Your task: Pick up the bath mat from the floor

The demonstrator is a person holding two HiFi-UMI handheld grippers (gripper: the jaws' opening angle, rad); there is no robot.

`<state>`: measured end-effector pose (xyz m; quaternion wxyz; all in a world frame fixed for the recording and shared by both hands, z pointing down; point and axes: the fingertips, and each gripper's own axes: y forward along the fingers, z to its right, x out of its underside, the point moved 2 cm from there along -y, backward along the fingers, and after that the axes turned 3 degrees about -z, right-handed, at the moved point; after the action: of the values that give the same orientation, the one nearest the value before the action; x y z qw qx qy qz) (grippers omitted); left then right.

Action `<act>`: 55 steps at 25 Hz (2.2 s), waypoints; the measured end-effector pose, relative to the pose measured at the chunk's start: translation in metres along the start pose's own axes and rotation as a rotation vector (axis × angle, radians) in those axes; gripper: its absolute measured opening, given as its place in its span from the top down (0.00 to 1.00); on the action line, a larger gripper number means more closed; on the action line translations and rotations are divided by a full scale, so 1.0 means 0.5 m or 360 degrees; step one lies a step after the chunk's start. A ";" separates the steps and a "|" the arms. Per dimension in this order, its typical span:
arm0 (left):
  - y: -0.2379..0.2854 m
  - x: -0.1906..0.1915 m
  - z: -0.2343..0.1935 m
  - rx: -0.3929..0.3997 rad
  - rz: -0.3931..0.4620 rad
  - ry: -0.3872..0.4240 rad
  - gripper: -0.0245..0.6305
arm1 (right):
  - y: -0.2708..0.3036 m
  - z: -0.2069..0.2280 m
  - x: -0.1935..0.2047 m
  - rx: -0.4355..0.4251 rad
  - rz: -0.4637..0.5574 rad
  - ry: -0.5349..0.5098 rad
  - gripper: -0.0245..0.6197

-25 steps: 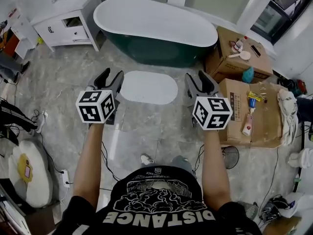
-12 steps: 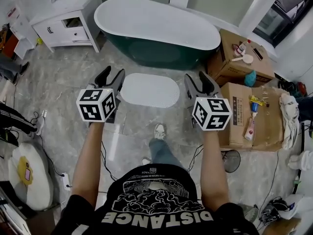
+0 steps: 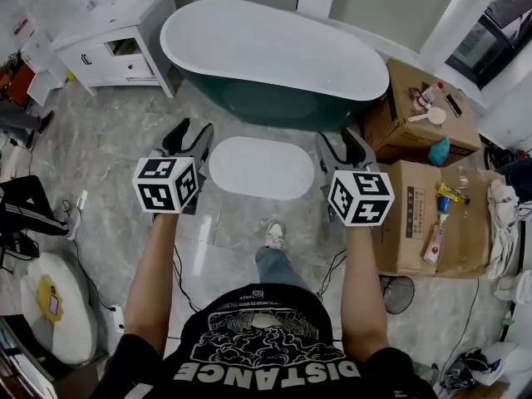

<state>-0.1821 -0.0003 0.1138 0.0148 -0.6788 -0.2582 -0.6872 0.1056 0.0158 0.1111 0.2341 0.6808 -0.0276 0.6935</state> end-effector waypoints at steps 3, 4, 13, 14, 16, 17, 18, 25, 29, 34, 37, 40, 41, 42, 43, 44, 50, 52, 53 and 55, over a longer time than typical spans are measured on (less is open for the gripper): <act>0.063 -0.019 -0.026 -0.0019 -0.0017 0.0001 0.62 | 0.065 0.035 -0.018 -0.0003 -0.0009 0.0003 0.62; 0.085 -0.027 -0.036 -0.0027 -0.0023 0.0001 0.62 | 0.087 0.047 -0.025 -0.0005 -0.0010 0.0007 0.62; 0.273 -0.082 -0.079 -0.0044 -0.0064 -0.0009 0.62 | 0.250 0.160 -0.065 0.0001 -0.0051 0.0040 0.61; 0.289 -0.085 -0.080 -0.0043 -0.0068 -0.0009 0.62 | 0.263 0.170 -0.066 0.0000 -0.0057 0.0042 0.60; 0.316 -0.090 -0.083 -0.0041 -0.0074 -0.0013 0.62 | 0.285 0.187 -0.068 0.0000 -0.0067 0.0047 0.60; 0.326 -0.092 -0.085 -0.0041 -0.0077 -0.0013 0.61 | 0.294 0.193 -0.070 0.0001 -0.0071 0.0050 0.60; 0.335 -0.094 -0.088 -0.0041 -0.0080 -0.0015 0.61 | 0.302 0.199 -0.071 0.0002 -0.0073 0.0052 0.60; 0.386 -0.093 -0.127 -0.0015 -0.0110 -0.0028 0.61 | 0.344 0.212 -0.062 0.0038 -0.0119 0.0072 0.59; 0.426 -0.085 -0.163 0.0032 -0.0133 -0.0027 0.61 | 0.376 0.216 -0.053 0.0095 -0.0157 0.0081 0.58; 0.474 -0.076 -0.224 0.0087 -0.0156 -0.0043 0.61 | 0.412 0.218 -0.044 0.0190 -0.0192 0.0115 0.58; 0.502 -0.069 -0.253 0.0121 -0.0168 -0.0054 0.61 | 0.434 0.215 -0.037 0.0229 -0.0218 0.0133 0.58; 0.525 -0.048 -0.275 0.0153 -0.0206 -0.0058 0.61 | 0.452 0.209 -0.015 0.0261 -0.0264 0.0147 0.57; 0.531 -0.039 -0.283 0.0165 -0.0221 -0.0060 0.61 | 0.458 0.207 -0.007 0.0271 -0.0281 0.0153 0.56; 0.538 -0.030 -0.292 0.0173 -0.0236 -0.0062 0.60 | 0.466 0.205 0.002 0.0279 -0.0297 0.0160 0.56; 0.545 -0.022 -0.303 0.0179 -0.0250 -0.0065 0.60 | 0.475 0.203 0.010 0.0285 -0.0313 0.0166 0.56; 0.553 -0.014 -0.314 0.0183 -0.0264 -0.0067 0.60 | 0.486 0.203 0.017 0.0289 -0.0327 0.0170 0.56; 0.592 0.061 -0.346 0.0228 -0.0388 -0.0074 0.59 | 0.522 0.213 0.084 0.0335 -0.0416 0.0228 0.54; 0.593 0.091 -0.355 0.0245 -0.0428 -0.0083 0.59 | 0.530 0.208 0.113 0.0345 -0.0458 0.0243 0.54; 0.596 0.104 -0.359 0.0252 -0.0441 -0.0091 0.59 | 0.535 0.205 0.124 0.0347 -0.0473 0.0249 0.54; 0.605 0.126 -0.365 0.0263 -0.0460 -0.0116 0.58 | 0.543 0.200 0.146 0.0346 -0.0494 0.0260 0.54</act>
<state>-0.2435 -0.3098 0.2846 -0.0378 -0.6556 -0.4091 -0.6336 0.1029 -0.2401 0.2641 0.2647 0.6398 0.1716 0.7008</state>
